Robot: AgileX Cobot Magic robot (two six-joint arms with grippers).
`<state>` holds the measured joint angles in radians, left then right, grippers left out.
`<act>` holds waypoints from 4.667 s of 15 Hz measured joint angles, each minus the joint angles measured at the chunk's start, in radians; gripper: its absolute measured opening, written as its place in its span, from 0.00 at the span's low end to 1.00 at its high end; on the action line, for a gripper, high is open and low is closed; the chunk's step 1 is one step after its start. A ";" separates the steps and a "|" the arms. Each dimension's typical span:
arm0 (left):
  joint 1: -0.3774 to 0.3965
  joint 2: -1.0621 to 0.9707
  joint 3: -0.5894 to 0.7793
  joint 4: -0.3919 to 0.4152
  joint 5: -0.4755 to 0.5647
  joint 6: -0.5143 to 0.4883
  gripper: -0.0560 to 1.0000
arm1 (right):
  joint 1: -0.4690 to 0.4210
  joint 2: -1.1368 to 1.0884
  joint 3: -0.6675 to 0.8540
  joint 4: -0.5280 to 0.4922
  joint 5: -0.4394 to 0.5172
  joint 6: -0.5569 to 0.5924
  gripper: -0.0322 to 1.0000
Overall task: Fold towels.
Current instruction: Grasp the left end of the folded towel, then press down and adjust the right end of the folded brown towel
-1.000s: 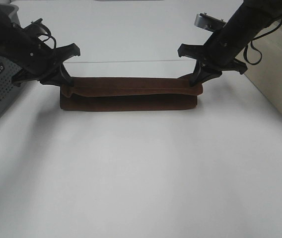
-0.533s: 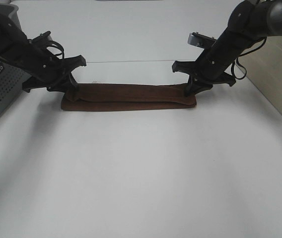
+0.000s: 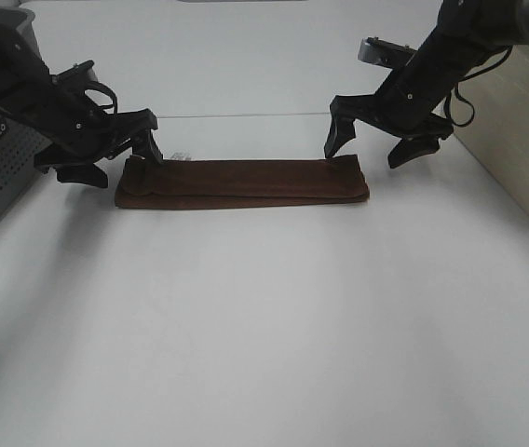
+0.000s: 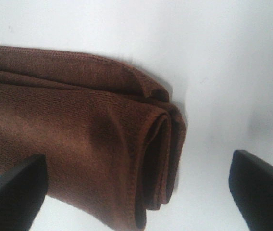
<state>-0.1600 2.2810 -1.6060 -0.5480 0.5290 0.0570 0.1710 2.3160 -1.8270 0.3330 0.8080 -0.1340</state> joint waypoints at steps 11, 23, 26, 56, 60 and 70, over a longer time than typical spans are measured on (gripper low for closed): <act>-0.016 0.054 -0.007 -0.100 -0.059 0.052 0.58 | 0.000 0.000 0.000 -0.001 0.020 0.010 0.96; -0.011 -0.172 -0.021 0.122 0.099 -0.039 0.09 | 0.000 0.000 0.000 -0.001 0.092 0.027 0.96; -0.038 -0.183 -0.110 0.126 0.215 -0.138 0.09 | 0.000 -0.001 0.000 -0.001 0.149 0.063 0.96; -0.048 0.090 -0.621 -0.015 0.470 -0.184 0.59 | 0.116 0.098 -0.032 0.765 0.074 -0.403 0.96; -0.048 0.090 -0.621 -0.006 0.470 -0.174 0.59 | 0.055 0.105 -0.035 0.624 0.065 -0.240 0.96; -0.048 0.026 -0.621 0.082 0.524 -0.127 0.59 | 0.034 -0.037 -0.035 0.297 0.189 -0.140 0.95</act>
<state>-0.2080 2.3070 -2.2270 -0.4660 1.0530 -0.0700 0.2050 2.2790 -1.8620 0.6300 0.9970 -0.2740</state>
